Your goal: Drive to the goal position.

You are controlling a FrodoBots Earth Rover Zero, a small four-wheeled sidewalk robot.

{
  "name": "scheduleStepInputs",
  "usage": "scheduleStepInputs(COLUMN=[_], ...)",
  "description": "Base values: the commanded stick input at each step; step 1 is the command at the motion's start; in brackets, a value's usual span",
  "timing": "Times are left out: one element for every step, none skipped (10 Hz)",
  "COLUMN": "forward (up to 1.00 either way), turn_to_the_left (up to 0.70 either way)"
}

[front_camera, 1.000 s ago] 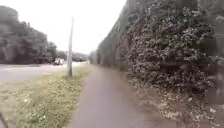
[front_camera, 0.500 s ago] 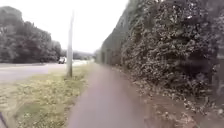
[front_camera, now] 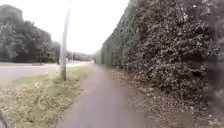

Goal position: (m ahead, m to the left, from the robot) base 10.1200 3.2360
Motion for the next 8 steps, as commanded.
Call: scheduleStepInputs(forward=[1.0,1.0,1.0,1.0,1.0,1.0,1.0,1.0], turn_to_the_left=[0.37,0.4,0.4,0.4,0.4,0.16,0.0,0.0])
